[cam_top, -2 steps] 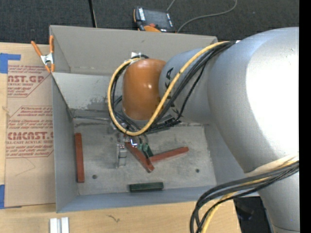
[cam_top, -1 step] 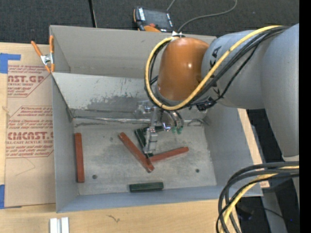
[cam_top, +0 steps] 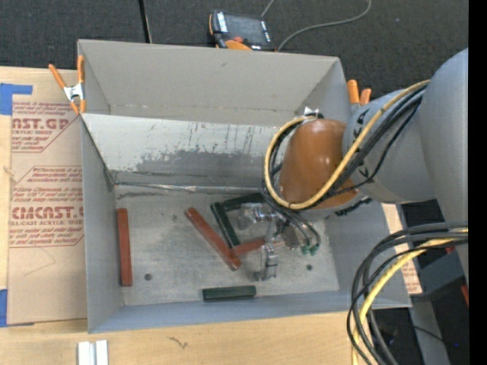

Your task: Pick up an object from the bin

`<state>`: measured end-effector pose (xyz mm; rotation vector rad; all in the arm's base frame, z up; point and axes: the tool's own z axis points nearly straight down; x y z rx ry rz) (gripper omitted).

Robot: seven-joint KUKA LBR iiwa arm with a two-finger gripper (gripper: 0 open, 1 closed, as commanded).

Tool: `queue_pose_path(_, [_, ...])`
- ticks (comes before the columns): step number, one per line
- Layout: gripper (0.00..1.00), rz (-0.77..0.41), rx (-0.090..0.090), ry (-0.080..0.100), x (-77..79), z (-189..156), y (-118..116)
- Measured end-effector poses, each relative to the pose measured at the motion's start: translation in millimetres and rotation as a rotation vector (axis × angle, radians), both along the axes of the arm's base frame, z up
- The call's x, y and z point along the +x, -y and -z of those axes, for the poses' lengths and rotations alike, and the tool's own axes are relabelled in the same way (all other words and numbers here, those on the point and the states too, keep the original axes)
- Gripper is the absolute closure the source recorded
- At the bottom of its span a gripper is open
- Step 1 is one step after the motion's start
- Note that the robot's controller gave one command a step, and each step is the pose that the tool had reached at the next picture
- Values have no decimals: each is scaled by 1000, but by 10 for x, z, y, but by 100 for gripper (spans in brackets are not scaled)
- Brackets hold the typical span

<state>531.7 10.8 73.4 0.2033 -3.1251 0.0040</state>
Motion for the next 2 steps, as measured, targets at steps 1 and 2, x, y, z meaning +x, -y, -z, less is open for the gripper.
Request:
queue_pose_path(1, [100, -5, 4, 10, 35, -43, -51])
queue_pose_path(2, [100, 89, 4, 10, -33, 38, -195])
